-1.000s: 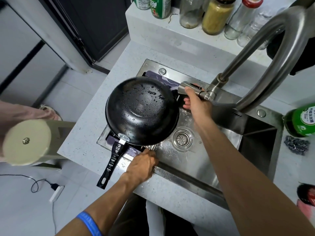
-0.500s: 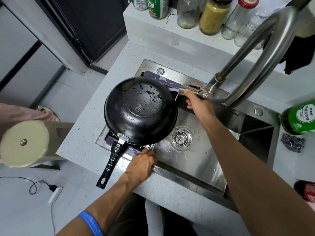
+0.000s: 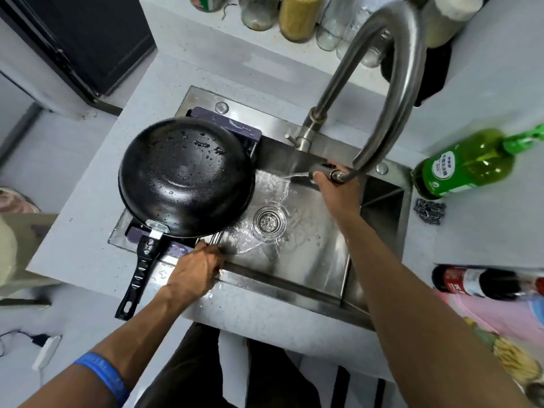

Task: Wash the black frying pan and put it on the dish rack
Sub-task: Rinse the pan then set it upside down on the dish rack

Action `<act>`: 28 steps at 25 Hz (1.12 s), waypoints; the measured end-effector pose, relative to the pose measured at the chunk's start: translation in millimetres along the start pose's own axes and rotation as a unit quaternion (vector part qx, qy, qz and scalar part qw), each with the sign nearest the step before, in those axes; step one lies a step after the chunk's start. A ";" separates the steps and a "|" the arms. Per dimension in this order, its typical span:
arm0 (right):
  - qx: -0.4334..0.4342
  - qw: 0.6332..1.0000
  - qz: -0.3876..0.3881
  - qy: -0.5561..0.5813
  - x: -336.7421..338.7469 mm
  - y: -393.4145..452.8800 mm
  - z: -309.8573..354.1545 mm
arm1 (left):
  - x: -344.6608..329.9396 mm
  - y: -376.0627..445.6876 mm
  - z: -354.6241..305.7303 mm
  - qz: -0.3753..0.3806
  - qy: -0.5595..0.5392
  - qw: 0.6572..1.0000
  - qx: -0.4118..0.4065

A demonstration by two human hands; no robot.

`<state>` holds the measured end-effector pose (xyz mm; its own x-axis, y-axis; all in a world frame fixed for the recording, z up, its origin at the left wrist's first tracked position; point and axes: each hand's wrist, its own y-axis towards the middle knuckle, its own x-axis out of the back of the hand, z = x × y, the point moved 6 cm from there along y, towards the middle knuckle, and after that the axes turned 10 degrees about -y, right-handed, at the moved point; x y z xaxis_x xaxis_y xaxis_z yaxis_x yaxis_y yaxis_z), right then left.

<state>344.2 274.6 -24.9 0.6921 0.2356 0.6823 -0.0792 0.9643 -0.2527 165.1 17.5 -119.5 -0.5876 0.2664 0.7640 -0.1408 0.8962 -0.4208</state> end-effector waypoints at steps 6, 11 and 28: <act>0.008 0.998 -0.006 -0.057 16.3 6.4 -24.0 | 1.7 -0.3 -4.6 0.012 0.028 1.000 0.008; 0.025 0.990 0.013 -0.136 33.8 15.7 -36.0 | -2.5 -0.7 0.6 0.018 0.029 0.999 0.005; -0.013 0.909 0.173 -0.380 62.5 15.6 -65.5 | 0.2 -2.8 -0.6 0.006 0.008 1.000 0.004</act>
<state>433.2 296.5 -31.2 -0.0661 0.5493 0.8330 -0.1731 0.8159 -0.5517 165.9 15.2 -117.8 -0.5759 0.2830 0.7669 -0.1400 0.8901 -0.4336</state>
